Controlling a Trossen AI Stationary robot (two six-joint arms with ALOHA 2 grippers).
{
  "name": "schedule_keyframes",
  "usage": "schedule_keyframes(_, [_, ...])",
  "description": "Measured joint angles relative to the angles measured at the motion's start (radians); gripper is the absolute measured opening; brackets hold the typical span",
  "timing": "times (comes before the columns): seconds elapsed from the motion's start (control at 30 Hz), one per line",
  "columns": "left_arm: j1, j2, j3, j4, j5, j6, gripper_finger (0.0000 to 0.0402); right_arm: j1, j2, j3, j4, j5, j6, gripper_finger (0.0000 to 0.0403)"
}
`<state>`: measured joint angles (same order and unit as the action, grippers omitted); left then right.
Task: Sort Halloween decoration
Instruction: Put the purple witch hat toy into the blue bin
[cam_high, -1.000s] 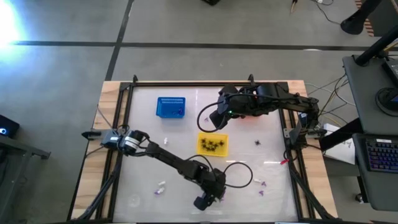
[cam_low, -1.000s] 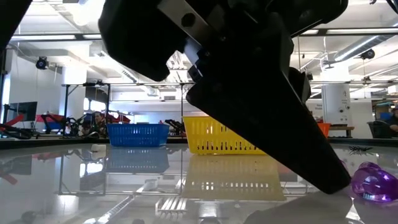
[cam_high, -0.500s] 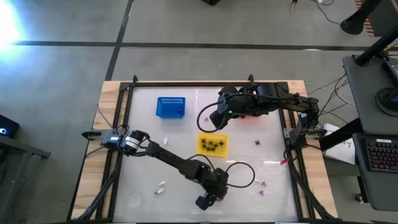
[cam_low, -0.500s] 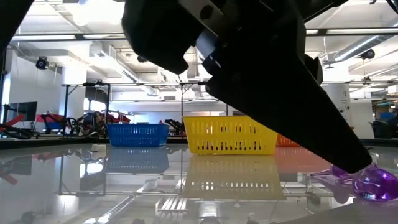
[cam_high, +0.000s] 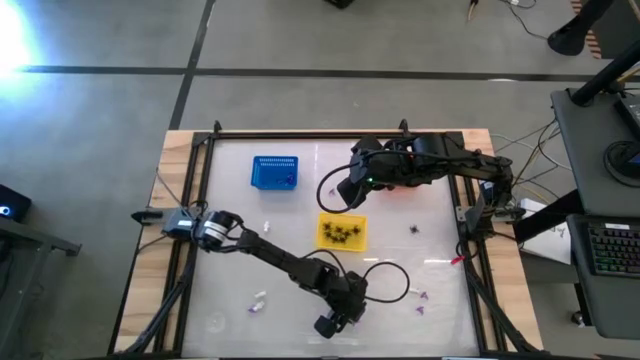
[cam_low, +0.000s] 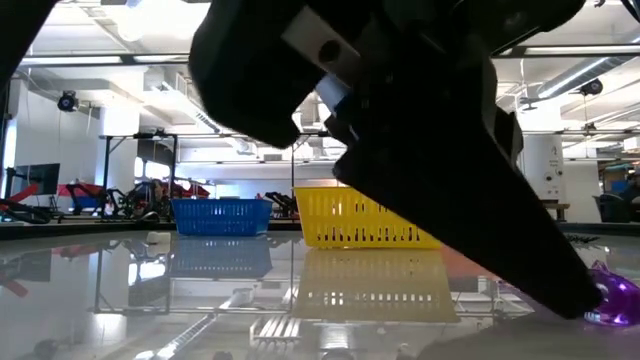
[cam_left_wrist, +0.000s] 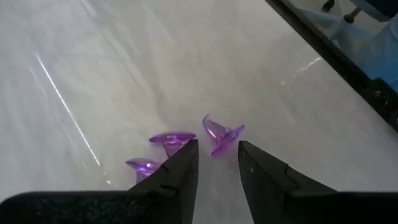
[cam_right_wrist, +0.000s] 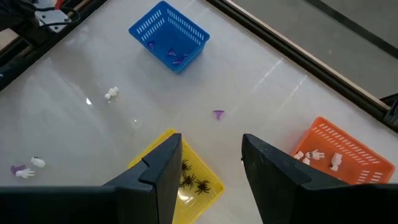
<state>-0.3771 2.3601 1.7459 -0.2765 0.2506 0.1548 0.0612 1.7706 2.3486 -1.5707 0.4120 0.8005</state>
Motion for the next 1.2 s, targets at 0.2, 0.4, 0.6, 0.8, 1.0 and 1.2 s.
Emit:
schedule_keyframes(0.2, [0.0,0.016,0.006,0.008,0.024,-0.023,0.0097,0.0,0.0,0.0,0.0,0.0,0.0,0.016])
schedule_keyframes(0.4, [0.001,0.016,0.006,0.007,0.019,-0.026,0.006,0.0,0.0,0.0,0.0,0.0,0.0,0.016])
schedule_keyframes(0.6, [0.002,0.016,0.006,-0.007,0.016,-0.026,0.0007,0.0,0.0,0.0,0.0,0.0,-0.008,0.016])
schedule_keyframes(0.8, [0.003,-0.002,0.005,-0.055,0.032,-0.025,0.0001,0.0,0.0,0.0,0.0,0.0,-0.027,0.016])
schedule_keyframes(1.0, [0.005,-0.058,0.0,-0.195,0.038,0.011,0.0,0.0,0.0,0.0,0.0,0.0,-0.027,0.016])
schedule_keyframes(1.2, [0.012,-0.136,0.0,-0.346,-0.009,0.071,0.0,0.0,0.0,0.0,0.0,0.0,-0.027,0.016])
